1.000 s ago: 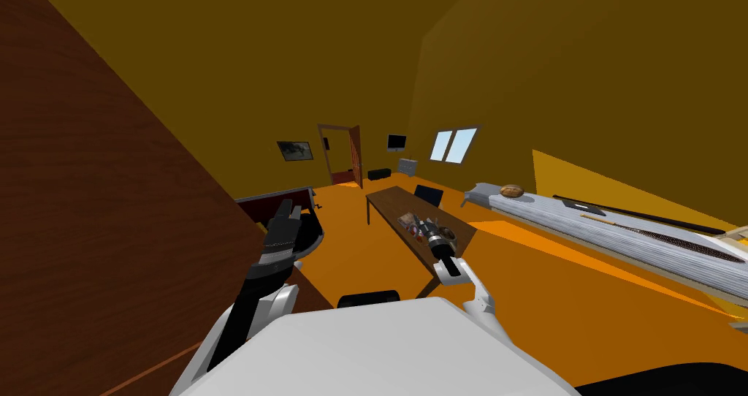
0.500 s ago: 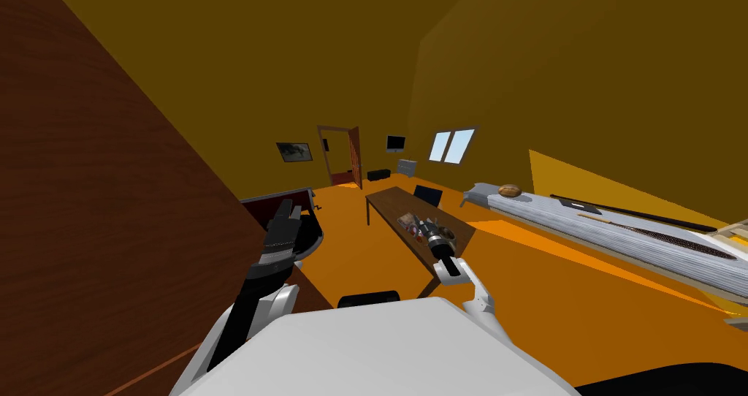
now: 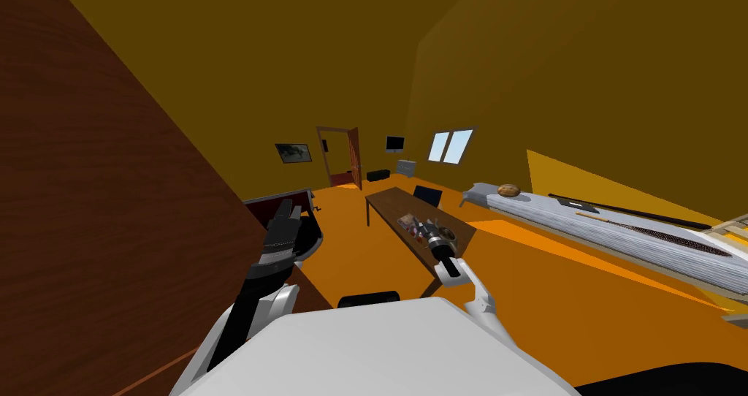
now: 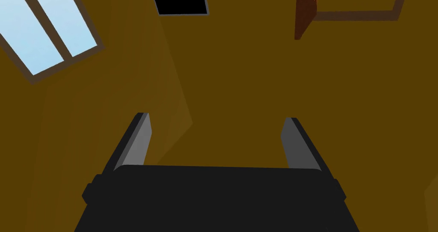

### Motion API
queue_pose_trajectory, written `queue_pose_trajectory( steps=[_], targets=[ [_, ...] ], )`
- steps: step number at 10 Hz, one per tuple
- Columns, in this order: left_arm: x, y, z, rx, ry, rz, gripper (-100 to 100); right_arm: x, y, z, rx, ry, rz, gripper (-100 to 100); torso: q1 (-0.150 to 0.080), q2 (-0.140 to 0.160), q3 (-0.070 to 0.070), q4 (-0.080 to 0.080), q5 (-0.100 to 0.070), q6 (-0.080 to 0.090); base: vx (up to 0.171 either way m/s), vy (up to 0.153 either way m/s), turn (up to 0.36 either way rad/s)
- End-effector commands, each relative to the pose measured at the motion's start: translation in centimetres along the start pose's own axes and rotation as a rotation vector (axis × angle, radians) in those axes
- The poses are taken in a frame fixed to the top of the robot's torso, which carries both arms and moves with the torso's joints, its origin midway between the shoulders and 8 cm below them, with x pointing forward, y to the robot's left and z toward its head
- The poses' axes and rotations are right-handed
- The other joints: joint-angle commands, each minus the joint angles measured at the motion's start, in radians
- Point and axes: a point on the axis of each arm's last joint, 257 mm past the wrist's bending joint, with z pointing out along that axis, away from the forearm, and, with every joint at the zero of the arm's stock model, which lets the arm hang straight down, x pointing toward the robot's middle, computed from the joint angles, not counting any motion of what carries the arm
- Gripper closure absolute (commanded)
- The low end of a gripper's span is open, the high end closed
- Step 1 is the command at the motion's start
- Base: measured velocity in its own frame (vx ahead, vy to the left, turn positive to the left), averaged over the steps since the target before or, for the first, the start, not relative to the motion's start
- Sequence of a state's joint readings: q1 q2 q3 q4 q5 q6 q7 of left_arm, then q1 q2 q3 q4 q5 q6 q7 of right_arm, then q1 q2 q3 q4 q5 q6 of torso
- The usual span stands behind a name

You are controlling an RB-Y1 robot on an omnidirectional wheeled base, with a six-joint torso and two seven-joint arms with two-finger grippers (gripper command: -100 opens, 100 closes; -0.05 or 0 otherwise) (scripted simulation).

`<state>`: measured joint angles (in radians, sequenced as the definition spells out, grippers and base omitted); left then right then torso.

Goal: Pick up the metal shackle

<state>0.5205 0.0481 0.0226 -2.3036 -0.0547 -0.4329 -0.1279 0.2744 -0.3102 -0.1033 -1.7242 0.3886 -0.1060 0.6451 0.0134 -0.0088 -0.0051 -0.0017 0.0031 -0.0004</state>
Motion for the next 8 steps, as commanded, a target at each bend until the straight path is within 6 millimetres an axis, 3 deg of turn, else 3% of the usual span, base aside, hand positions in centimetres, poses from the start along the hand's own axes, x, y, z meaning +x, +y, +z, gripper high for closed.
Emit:
queue_pose_trajectory(
  steps=[1, 8],
  targets=[
    [0.00, 0.00, 0.00, 0.000, 0.000, 0.000, 0, 0.70, -0.21, 0.05, 0.000, 0.026, -0.071, -100, 0.000, 0.000, 0.000, 0.000, 0.000, 0.000, 0.094, 0.066, -0.074],
    [0.00, 0.00, 0.00, 0.000, 0.000, 0.000, 0, 1.17, -0.44, 0.02, 0.000, 0.041, -0.113, -100, -0.002, 0.003, 0.001, 0.001, 0.000, 0.000, 0.027, 0.011, 0.002]
  ],
)
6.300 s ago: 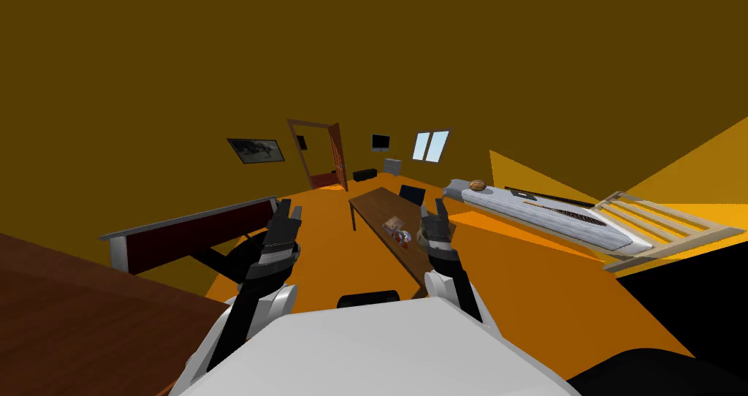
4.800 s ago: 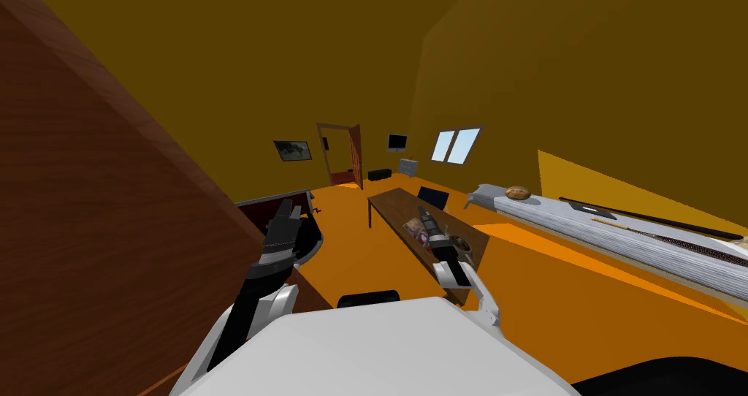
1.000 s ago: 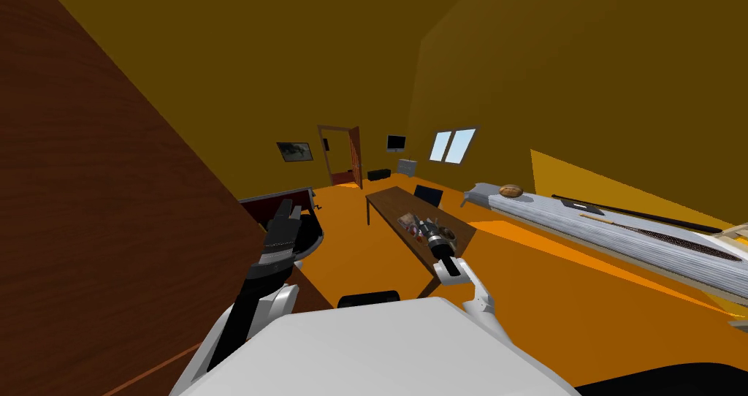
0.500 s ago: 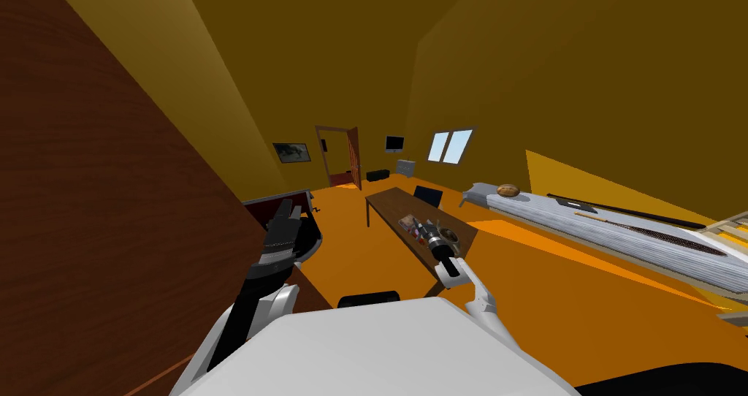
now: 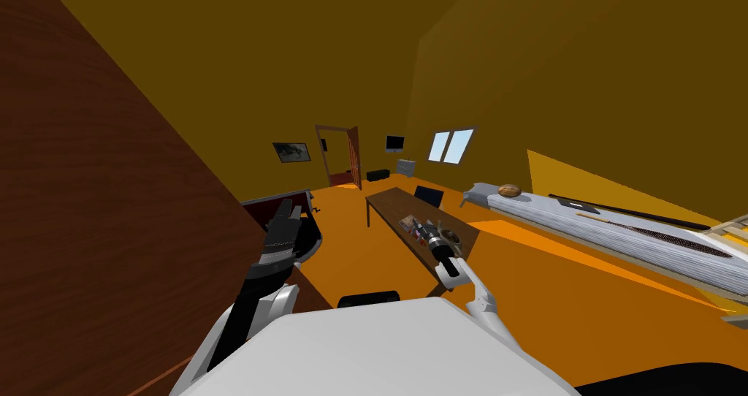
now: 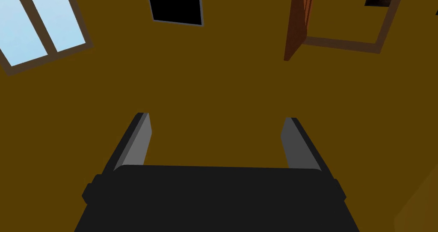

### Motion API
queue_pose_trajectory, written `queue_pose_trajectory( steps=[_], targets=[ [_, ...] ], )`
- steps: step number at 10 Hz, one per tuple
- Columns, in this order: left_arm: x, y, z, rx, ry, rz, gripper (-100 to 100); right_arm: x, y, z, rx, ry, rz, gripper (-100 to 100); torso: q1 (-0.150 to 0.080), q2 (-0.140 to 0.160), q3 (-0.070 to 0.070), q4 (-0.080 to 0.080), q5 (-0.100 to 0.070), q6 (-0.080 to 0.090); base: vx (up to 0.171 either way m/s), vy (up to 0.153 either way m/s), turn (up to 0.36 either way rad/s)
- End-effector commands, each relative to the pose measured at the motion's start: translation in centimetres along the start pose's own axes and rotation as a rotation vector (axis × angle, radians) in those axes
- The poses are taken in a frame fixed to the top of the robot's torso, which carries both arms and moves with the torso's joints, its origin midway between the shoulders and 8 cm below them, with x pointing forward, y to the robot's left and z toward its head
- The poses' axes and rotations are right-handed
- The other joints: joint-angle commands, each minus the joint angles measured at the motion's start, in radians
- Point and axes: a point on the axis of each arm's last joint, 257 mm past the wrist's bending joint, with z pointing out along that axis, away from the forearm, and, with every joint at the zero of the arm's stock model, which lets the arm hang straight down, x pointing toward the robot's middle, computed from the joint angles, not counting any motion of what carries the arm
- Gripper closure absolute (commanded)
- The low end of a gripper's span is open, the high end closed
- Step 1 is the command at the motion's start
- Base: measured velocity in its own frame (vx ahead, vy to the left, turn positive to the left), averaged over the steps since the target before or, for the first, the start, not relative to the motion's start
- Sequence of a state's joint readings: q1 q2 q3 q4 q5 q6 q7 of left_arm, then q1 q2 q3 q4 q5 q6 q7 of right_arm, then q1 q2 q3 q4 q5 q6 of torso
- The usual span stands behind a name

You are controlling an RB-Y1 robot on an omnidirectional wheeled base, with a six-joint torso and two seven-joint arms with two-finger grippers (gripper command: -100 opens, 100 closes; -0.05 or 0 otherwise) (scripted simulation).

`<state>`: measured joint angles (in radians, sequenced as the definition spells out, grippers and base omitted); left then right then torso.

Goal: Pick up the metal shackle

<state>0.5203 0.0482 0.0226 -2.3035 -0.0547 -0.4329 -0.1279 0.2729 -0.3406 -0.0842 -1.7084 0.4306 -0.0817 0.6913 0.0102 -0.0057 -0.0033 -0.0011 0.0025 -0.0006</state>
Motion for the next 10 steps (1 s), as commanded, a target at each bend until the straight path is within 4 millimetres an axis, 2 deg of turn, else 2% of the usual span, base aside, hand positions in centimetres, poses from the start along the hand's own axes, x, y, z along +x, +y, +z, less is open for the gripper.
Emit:
queue_pose_trajectory(
  steps=[1, 6, 7, 10],
  targets=[
    [0.0, 0.0, 0.0, 0.000, 0.000, 0.000, 0, 0.0, 0.0, 0.0, 0.000, 0.000, 0.000, -100, 0.000, 0.000, 0.000, 0.000, 0.000, 0.000, -0.012, -0.009, 0.010],
    [0.0, 0.0, 0.0, 0.000, 0.000, 0.000, 0, 0.0, 0.0, 0.0, 0.000, 0.000, 0.000, -100, 0.000, 0.001, 0.001, 0.000, 0.000, 0.000, -0.003, 0.002, -0.009],
    [0.0, 0.0, 0.0, 0.000, 0.000, 0.000, 0, -0.1, 1.5, -0.1, -0.033, -0.008, -0.039, -100, 0.000, 0.000, 0.000, 0.000, 0.000, 0.000, 0.115, -0.037, 0.157],
    [0.0, 0.0, 0.0, 0.000, 0.000, 0.000, 0, 1.0, 3.0, -0.3, -0.066, 0.005, -0.122, -100, -0.004, -0.010, -0.006, -0.002, -0.001, 0.000, 0.168, -0.072, 0.110]
  ],
)
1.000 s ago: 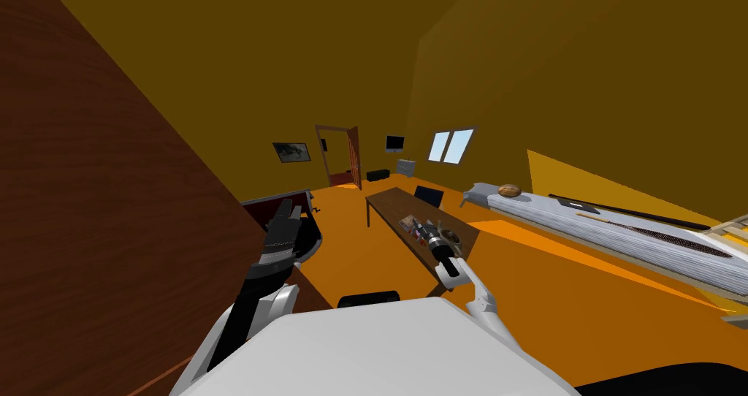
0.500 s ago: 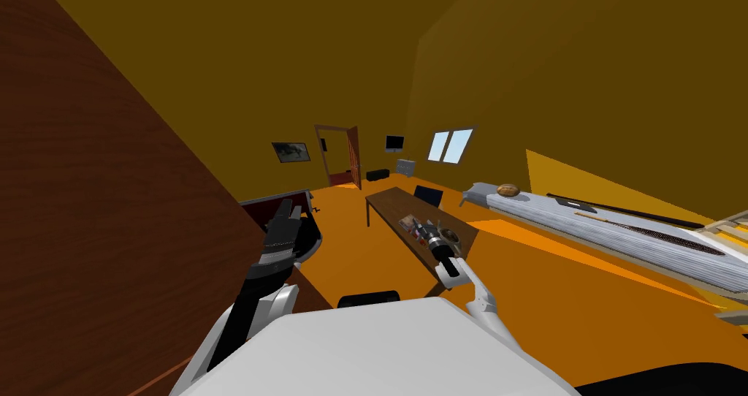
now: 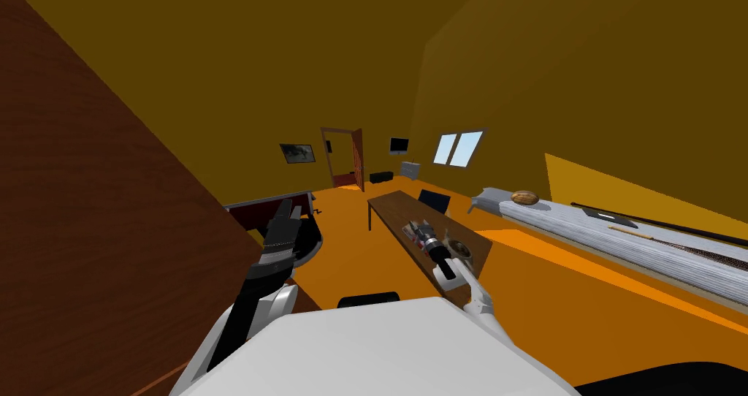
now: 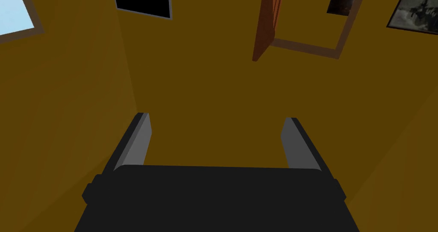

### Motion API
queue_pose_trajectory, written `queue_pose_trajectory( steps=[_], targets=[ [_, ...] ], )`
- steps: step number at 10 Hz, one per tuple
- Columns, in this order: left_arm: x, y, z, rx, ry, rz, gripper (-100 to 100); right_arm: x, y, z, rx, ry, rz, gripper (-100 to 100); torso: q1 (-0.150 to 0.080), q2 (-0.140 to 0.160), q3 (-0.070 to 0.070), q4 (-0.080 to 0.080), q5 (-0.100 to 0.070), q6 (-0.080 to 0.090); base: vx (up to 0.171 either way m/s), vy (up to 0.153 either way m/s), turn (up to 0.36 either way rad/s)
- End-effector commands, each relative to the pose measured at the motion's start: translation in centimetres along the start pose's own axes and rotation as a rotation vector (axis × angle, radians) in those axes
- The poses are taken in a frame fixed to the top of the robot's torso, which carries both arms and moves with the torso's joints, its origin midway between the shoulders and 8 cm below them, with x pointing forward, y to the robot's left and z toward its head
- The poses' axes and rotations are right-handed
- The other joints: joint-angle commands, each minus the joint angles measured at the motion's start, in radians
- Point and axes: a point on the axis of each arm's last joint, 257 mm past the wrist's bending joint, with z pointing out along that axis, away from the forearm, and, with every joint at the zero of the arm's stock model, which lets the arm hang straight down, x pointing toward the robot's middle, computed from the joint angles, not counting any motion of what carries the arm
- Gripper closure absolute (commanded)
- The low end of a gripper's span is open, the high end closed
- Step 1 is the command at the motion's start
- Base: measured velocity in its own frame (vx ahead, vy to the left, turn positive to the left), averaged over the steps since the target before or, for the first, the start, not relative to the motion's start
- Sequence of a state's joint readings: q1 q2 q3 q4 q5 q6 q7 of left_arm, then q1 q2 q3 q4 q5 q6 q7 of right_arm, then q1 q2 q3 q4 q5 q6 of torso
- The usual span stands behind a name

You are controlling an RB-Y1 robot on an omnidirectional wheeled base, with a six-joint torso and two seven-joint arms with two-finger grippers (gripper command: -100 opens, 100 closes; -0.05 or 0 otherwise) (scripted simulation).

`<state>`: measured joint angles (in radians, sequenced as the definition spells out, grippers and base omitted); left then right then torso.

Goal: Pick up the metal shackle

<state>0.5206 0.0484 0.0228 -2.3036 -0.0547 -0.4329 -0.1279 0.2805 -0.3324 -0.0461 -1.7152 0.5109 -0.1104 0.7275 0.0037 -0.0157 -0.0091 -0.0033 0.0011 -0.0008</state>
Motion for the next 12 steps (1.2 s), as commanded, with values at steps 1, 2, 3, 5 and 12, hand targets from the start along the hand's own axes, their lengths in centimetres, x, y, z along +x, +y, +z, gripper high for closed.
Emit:
queue_pose_trajectory(
  steps=[1, 2, 3, 5, 12],
  targets=[
    [0.0, 0.0, 0.0, 0.000, 0.000, 0.000, 0, 0.9, 0.6, -0.1, -0.015, 0.016, -0.057, -100, 0.000, 0.000, 0.000, 0.000, 0.000, 0.000, 0.146, -0.069, 0.120],
    [0.0, 0.0, 0.0, 0.000, 0.000, 0.000, 0, 1.3, 0.7, -0.2, -0.017, 0.024, -0.077, -100, 0.002, 0.001, 0.000, 0.000, 0.000, 0.000, 0.140, -0.036, 0.060],
    [0.0, 0.0, 0.0, 0.000, 0.000, 0.000, 0, 2.2, 0.8, -0.3, -0.020, 0.042, -0.118, -100, 0.004, 0.001, 0.001, 0.000, 0.001, 0.000, 0.133, -0.020, 0.060],
    [0.0, 0.0, 0.0, 0.000, 0.000, 0.000, 0, 3.8, 0.3, -0.5, -0.016, 0.077, -0.185, -100, 0.006, 0.003, 0.001, 0.000, 0.001, 0.000, 0.107, 0.005, 0.034],
    [0.0, 0.0, 0.0, 0.000, 0.000, 0.000, 0, 10.4, -5.8, -2.7, 0.071, 0.265, -0.439, -100, 0.009, 0.011, 0.006, 0.002, 0.002, 0.001, 0.030, 0.021, -0.029]
  ],
)
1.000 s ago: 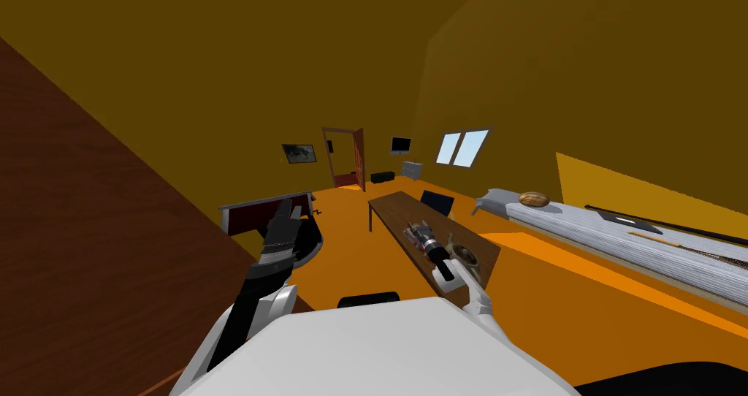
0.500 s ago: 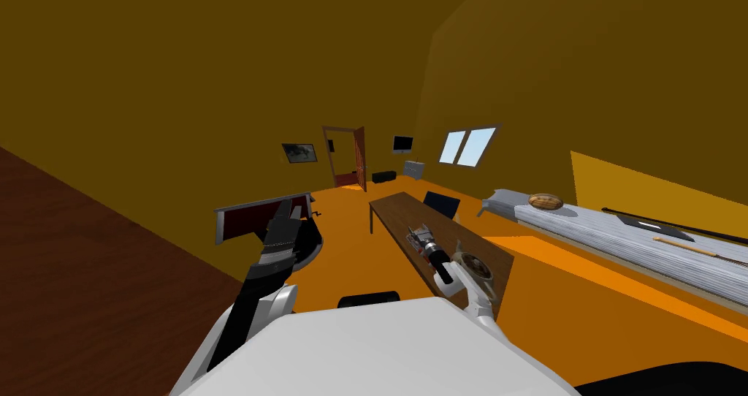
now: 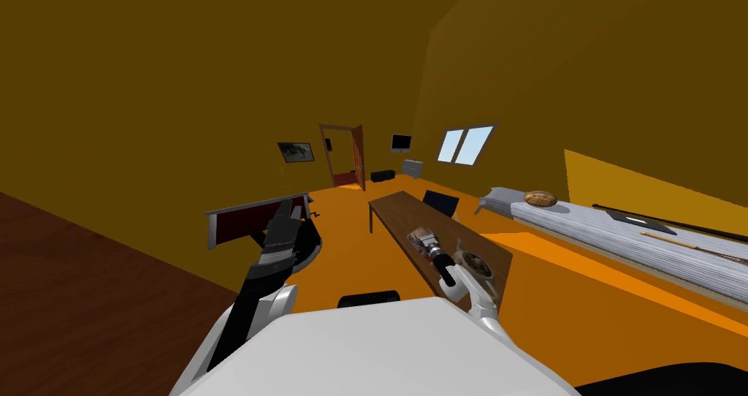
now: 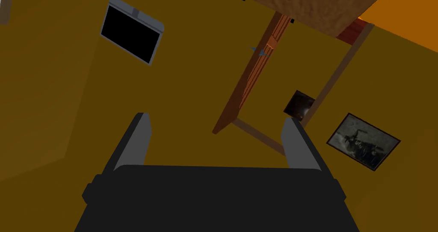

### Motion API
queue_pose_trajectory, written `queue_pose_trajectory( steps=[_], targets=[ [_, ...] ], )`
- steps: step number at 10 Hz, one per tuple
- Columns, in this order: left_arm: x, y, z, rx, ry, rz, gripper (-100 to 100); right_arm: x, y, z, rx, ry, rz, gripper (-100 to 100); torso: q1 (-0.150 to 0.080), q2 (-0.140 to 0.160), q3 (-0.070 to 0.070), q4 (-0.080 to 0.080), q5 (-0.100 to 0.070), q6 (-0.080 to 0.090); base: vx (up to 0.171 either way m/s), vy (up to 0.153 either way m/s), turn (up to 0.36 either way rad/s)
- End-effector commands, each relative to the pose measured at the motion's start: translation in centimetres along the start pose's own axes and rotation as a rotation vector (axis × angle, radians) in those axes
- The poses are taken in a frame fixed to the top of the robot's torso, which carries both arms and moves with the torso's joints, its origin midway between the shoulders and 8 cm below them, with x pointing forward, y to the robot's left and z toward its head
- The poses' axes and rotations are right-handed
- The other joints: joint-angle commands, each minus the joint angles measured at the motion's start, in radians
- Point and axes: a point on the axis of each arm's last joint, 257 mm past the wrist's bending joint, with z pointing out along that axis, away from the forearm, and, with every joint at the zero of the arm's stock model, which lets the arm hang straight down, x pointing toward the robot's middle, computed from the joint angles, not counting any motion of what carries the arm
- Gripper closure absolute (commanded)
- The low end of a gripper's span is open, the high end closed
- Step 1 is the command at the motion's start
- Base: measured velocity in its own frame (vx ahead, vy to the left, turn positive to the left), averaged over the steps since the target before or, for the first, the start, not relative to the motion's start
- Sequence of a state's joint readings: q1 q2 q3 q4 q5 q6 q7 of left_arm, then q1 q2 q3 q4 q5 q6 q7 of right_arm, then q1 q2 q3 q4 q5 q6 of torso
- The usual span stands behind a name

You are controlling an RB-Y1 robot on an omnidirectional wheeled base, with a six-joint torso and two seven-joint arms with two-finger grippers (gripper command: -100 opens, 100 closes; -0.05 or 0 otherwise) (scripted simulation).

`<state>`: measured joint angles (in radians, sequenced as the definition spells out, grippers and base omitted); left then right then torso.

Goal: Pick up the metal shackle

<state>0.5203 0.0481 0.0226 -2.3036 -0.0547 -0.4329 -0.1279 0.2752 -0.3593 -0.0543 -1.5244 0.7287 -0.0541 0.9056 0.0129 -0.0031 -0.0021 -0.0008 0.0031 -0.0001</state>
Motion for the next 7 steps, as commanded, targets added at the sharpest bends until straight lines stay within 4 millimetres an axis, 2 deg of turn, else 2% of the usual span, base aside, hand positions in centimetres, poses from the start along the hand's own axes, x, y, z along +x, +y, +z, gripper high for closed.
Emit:
queue_pose_trajectory(
  steps=[1, 2, 4, 6, 7],
  targets=[
    [0.0, 0.0, 0.0, 0.000, 0.000, 0.000, 0, 3.1, -1.1, -0.6, 0.027, 0.073, -0.055, -100, 0.000, 0.000, 0.000, 0.000, 0.000, 0.000, -0.051, 0.039, -0.081],
    [0.0, 0.0, 0.0, 0.000, 0.000, 0.000, 0, 4.1, -1.4, -0.8, 0.034, 0.095, -0.067, -100, 0.000, 0.002, 0.001, 0.000, 0.000, 0.000, -0.050, 0.032, -0.065],
    [0.1, 0.0, 0.0, 0.000, 0.000, -0.002, 0, 7.6, -2.3, -1.7, 0.053, 0.177, -0.093, -100, 0.002, 0.004, 0.002, 0.001, 0.000, -0.002, -0.053, 0.022, -0.075],
    [0.1, 0.0, 0.0, 0.001, 0.000, -0.003, 0, 9.2, -2.4, -2.3, 0.057, 0.214, -0.094, -100, 0.003, 0.006, 0.004, 0.001, 0.000, -0.003, -0.040, 0.004, -0.034],
    [0.1, 0.0, 0.0, 0.001, 0.000, -0.004, 0, 11.4, -1.9, -3.3, 0.053, 0.260, -0.086, -100, 0.004, 0.005, 0.003, 0.002, 0.000, -0.004, -0.018, -0.009, -0.021]
  ],
)
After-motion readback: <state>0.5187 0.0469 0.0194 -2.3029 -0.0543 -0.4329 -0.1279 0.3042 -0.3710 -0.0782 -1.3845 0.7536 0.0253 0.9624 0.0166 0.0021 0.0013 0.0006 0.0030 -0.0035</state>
